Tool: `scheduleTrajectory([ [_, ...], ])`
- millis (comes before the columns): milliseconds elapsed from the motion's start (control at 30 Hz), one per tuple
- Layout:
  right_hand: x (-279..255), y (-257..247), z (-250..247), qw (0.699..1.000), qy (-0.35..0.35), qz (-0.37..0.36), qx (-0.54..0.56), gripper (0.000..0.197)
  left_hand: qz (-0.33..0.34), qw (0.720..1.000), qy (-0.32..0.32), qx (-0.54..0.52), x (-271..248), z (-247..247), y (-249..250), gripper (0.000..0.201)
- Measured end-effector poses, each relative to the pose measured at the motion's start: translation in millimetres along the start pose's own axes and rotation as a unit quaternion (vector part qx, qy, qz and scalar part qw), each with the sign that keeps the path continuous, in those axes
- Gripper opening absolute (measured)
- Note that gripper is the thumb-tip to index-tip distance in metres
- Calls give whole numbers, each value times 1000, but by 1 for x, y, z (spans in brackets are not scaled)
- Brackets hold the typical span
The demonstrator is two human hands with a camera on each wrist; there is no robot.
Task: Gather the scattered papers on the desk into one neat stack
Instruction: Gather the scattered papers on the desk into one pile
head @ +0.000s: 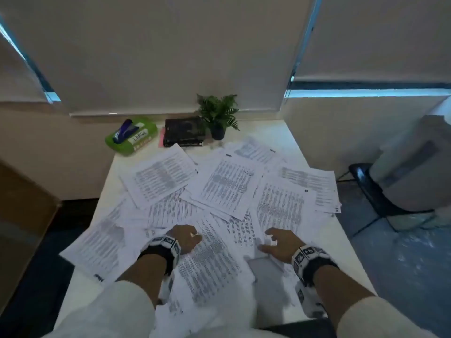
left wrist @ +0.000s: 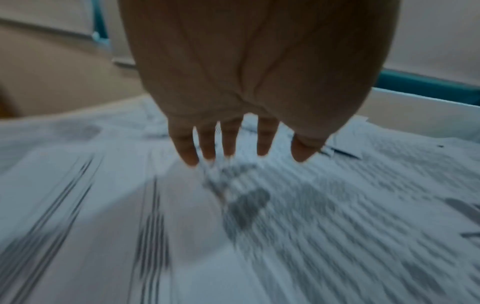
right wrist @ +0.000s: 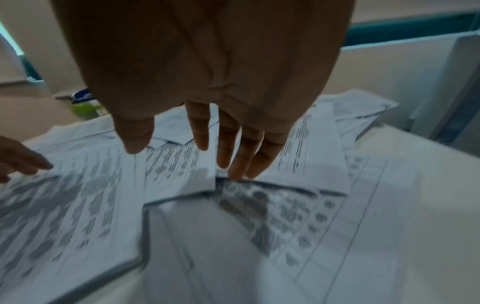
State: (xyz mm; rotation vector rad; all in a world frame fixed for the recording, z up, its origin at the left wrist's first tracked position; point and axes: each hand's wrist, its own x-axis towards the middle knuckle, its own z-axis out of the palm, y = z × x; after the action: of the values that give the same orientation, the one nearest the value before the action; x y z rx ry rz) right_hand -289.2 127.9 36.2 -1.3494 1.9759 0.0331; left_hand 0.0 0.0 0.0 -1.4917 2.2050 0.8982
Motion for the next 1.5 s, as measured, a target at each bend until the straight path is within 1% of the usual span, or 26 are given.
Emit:
scheduleTrajectory([
  [33, 3, 5, 10, 1000, -16, -3, -17, 72, -34, 999, 2, 7, -4, 16, -2, 49],
  [100, 12, 13, 25, 997, -36, -26, -58, 67, -114, 992, 43, -34, -15, 45, -10, 59],
  [200, 18, 10, 44, 994, -53, -61, -69, 57, -211, 967, 90, -111, -38, 76, -14, 68],
  [267, 24, 3, 50, 991, -58, -94, -70, 55, -260, 947, 126, -142, -51, 88, -10, 70],
  [333, 36, -4, 54, 985, -73, -133, -79, 60, -295, 928, 144, -174, -61, 96, 0, 70],
  [400, 44, -16, 54, 981, -76, -158, -81, 65, -307, 915, 161, -208, -66, 99, 9, 71],
  [467, 53, -29, 57, 979, -80, -171, -78, 65, -304, 903, 178, -246, -67, 101, 12, 71],
  [533, 60, -41, 62, 980, -76, -170, -75, 53, -297, 891, 182, -289, -66, 103, 12, 71],
  [567, 61, -45, 67, 982, -71, -164, -66, 45, -295, 884, 177, -316, -65, 104, 11, 72],
  [600, 62, -49, 71, 984, -61, -157, -48, 41, -294, 875, 170, -345, -64, 106, 10, 74],
  [633, 62, -52, 74, 987, -57, -146, -33, 42, -293, 866, 164, -370, -63, 105, 11, 76],
  [733, 62, -59, 77, 992, -56, -114, -14, 56, -295, 838, 168, -428, -57, 101, 10, 85],
  [833, 66, -63, 79, 995, -46, -88, 7, 63, -319, 818, 180, -443, -54, 94, 3, 76],
  [867, 66, -64, 79, 996, -43, -79, 13, 63, -322, 819, 182, -438, -53, 91, 0, 75],
  [933, 67, -66, 79, 997, -37, -67, 13, 58, -328, 830, 177, -416, -53, 86, -10, 75],
  [1000, 67, -71, 80, 998, -29, -48, -11, 65, -355, 844, 174, -362, -56, 79, -20, 73],
  [1067, 67, -76, 84, 999, -16, -31, -25, 69, -397, 854, 150, -299, -61, 71, -33, 72],
  [1133, 67, -81, 88, 999, -8, -21, -30, 66, -412, 858, 120, -283, -64, 68, -45, 74],
  [1233, 64, -87, 95, 999, 1, -14, -28, 56, -391, 854, 112, -326, -64, 68, -56, 75],
  [1400, 60, -97, 110, 1000, 2, -9, -26, 72, -347, 835, 117, -410, -59, 63, -62, 83],
  [1500, 56, -102, 118, 999, -2, -11, -41, 75, -325, 839, 126, -418, -62, 61, -67, 80],
])
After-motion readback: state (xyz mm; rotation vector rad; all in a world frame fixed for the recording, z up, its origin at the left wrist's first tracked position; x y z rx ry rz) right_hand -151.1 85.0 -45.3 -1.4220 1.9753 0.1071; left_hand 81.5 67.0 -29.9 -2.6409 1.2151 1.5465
